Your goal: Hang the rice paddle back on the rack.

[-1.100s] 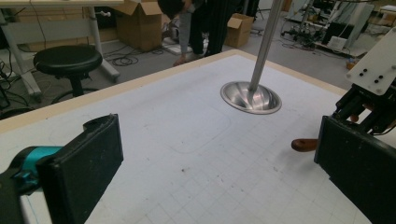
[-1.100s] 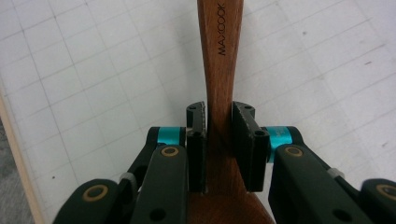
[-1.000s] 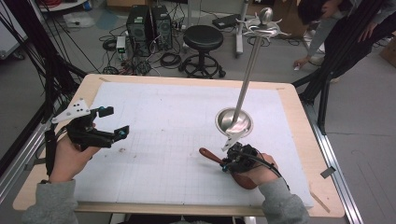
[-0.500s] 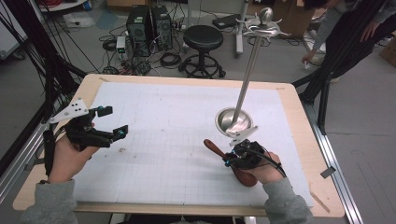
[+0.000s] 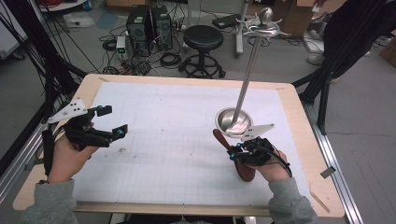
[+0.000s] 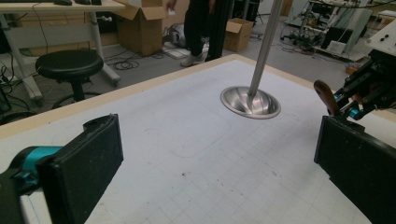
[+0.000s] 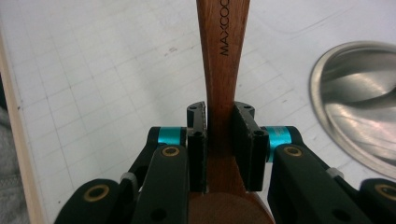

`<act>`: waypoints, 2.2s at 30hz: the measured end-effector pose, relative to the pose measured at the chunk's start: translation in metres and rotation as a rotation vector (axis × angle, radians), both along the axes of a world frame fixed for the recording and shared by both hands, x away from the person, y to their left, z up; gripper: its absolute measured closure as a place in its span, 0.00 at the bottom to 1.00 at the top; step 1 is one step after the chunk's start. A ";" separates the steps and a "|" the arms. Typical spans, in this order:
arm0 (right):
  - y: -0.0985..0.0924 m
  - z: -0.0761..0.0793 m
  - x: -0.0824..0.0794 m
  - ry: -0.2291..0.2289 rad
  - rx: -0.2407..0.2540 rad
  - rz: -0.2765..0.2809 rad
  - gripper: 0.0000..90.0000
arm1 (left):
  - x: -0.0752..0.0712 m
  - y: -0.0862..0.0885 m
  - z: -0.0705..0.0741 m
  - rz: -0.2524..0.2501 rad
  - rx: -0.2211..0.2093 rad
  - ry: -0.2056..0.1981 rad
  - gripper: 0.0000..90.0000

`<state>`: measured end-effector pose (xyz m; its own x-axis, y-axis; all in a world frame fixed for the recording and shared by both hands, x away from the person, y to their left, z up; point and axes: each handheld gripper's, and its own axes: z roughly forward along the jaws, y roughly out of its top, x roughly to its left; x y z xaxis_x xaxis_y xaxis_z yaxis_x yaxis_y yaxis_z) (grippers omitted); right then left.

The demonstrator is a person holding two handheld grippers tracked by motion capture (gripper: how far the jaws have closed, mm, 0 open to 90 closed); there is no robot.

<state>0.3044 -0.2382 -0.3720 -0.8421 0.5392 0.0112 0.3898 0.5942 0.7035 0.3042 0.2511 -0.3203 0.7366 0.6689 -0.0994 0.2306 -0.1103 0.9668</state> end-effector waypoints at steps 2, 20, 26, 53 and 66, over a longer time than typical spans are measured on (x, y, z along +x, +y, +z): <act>-0.003 0.002 0.000 -0.011 0.018 -0.011 0.85 | 0.000 0.000 0.000 0.000 -0.001 0.001 0.02; -0.024 0.018 -0.003 -0.094 0.137 -0.060 0.85 | -0.001 0.001 0.002 0.003 -0.005 -0.004 0.02; -0.038 0.028 -0.002 -0.104 0.226 -0.067 0.85 | -0.003 0.003 0.004 0.011 -0.012 -0.014 0.02; -0.073 0.079 0.024 -0.155 0.355 -0.077 0.85 | -0.003 0.001 0.000 0.007 -0.006 -0.001 0.02; -0.087 0.103 0.036 -0.185 0.384 -0.085 0.85 | -0.003 0.002 0.000 0.011 -0.006 -0.003 0.02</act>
